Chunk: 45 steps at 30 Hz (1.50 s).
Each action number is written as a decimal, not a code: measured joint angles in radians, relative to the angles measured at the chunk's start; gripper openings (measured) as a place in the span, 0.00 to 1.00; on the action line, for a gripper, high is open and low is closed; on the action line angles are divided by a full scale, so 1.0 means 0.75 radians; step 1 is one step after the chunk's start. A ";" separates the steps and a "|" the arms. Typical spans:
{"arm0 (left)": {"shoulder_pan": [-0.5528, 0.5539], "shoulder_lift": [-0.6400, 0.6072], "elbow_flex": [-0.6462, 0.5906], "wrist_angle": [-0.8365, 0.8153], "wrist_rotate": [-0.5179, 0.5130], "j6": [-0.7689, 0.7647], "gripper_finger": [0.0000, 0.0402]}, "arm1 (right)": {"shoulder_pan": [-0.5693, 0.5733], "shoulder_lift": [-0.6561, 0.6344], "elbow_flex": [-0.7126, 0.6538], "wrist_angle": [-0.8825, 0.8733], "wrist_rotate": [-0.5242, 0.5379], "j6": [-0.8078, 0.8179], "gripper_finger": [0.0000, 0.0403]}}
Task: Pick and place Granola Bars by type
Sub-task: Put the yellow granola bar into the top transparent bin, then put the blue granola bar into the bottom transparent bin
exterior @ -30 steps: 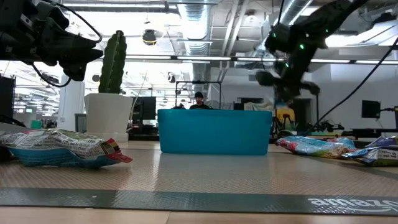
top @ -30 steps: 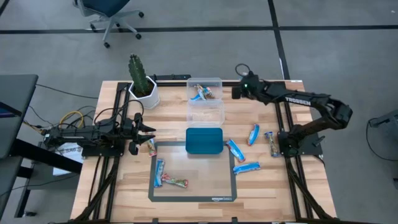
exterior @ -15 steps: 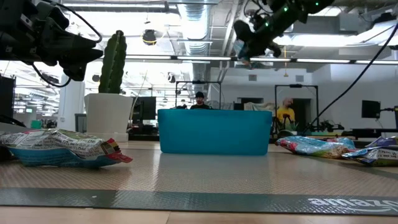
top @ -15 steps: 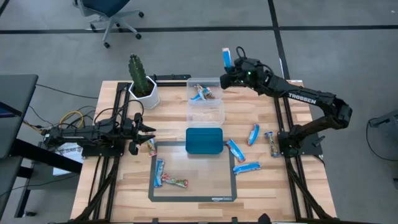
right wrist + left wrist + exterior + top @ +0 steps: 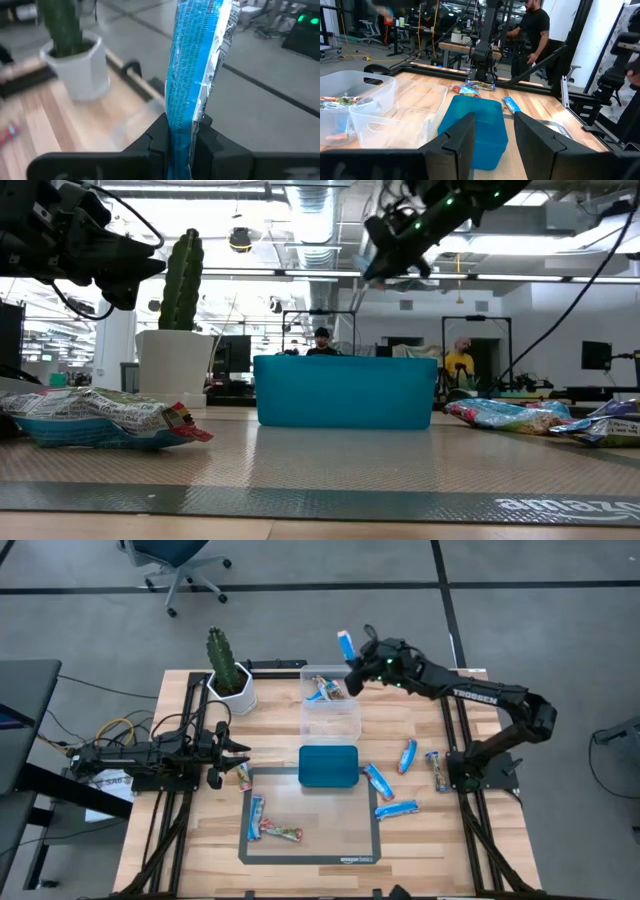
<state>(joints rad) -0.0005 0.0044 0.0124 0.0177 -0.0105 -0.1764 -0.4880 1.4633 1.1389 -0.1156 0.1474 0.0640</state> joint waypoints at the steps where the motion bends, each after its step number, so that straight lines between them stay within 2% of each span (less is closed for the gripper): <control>1: 0.000 0.000 0.000 0.000 0.000 0.000 0.32 | 0.007 0.022 0.000 -0.005 0.000 -0.030 0.10; 4: 0.000 0.000 0.000 0.000 0.000 0.000 0.32 | 0.014 0.099 0.027 -0.029 0.000 -0.095 0.10; 13: 0.000 0.000 0.000 0.000 0.000 0.000 0.32 | -0.034 0.336 0.217 -0.240 0.006 -0.097 0.11; 21: 0.000 0.000 0.000 0.000 0.000 0.000 0.32 | -0.033 0.463 0.363 -0.418 -0.053 -0.098 0.12; 38: 0.000 0.000 0.000 0.000 0.000 0.000 0.32 | -0.039 0.467 0.385 -0.484 -0.061 -0.097 0.36; 45: 0.000 0.000 0.000 0.000 0.000 0.000 0.32 | -0.026 0.344 0.373 -0.511 -0.212 -0.097 0.40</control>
<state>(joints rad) -0.0002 0.0044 0.0124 0.0177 -0.0105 -0.1764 -0.5074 1.7213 1.4183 -0.4991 -0.0116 -0.0091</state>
